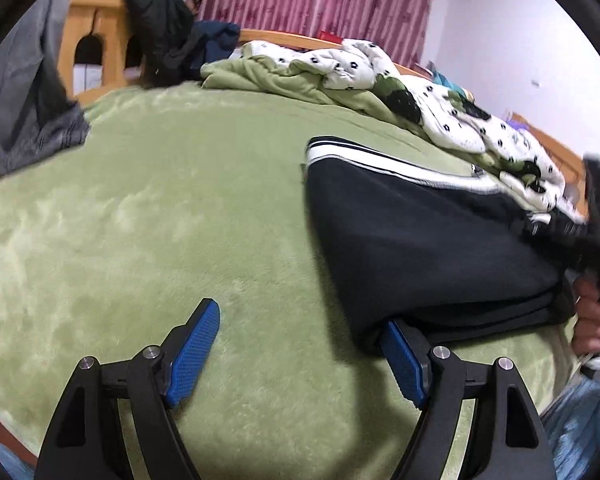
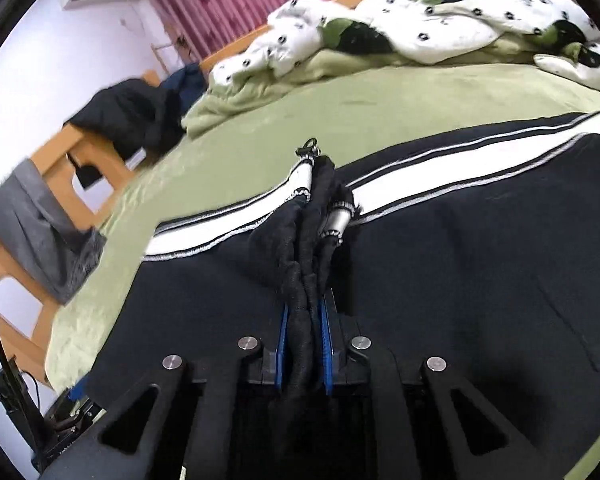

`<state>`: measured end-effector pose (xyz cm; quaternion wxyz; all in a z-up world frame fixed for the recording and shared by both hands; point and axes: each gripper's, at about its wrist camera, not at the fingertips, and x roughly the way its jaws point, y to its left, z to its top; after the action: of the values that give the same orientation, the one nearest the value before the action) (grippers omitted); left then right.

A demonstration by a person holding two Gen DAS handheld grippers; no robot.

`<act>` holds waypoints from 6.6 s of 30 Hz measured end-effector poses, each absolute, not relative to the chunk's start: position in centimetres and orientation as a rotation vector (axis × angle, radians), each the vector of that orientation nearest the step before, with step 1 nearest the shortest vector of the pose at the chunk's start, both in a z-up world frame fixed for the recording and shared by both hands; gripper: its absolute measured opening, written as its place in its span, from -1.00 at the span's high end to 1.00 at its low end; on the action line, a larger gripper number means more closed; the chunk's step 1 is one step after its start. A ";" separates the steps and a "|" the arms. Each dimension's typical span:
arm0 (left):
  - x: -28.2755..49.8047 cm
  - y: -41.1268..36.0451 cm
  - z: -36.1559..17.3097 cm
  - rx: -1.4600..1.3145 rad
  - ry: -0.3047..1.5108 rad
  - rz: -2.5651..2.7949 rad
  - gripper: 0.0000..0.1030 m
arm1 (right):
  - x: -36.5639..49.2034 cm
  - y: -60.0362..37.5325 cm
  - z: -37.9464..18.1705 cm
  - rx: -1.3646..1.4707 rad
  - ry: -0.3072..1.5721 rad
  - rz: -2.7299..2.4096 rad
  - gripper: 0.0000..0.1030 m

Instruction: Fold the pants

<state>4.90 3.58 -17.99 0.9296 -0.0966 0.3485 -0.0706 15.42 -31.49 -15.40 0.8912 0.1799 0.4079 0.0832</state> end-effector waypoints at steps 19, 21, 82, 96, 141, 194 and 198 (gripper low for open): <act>6.6 2.8 -13.3 -0.183 0.754 -0.228 -0.48 | 10.0 -30.0 -13.7 0.197 0.839 0.143 0.45; 8.2 1.5 -14.5 -0.162 0.802 -0.235 -0.48 | 9.9 -29.5 -15.8 0.160 0.909 0.117 0.45; 20.8 10.6 -7.1 -0.465 0.841 -0.350 0.82 | 15.9 -44.0 5.4 0.319 0.391 -0.057 0.47; 24.9 21.1 -16.8 -0.454 0.993 -0.083 0.47 | 24.8 -47.1 -16.4 0.388 0.876 -0.175 0.12; 10.3 18.4 -18.8 -0.486 0.885 -0.043 -0.07 | 17.4 -33.3 -14.6 0.268 0.895 -0.130 -0.13; 11.4 10.1 -7.1 -0.269 0.676 -0.033 0.69 | 14.1 -35.2 -15.0 0.356 0.832 -0.017 -0.65; 12.1 3.5 -4.0 -0.135 0.630 -0.112 0.70 | 13.1 -37.6 -14.6 0.439 0.812 -0.039 -0.65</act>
<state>12.10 3.46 -4.00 0.9471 -0.0662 0.3092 -0.0552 13.06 -37.58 -14.64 0.8952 0.2116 0.3919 -0.0186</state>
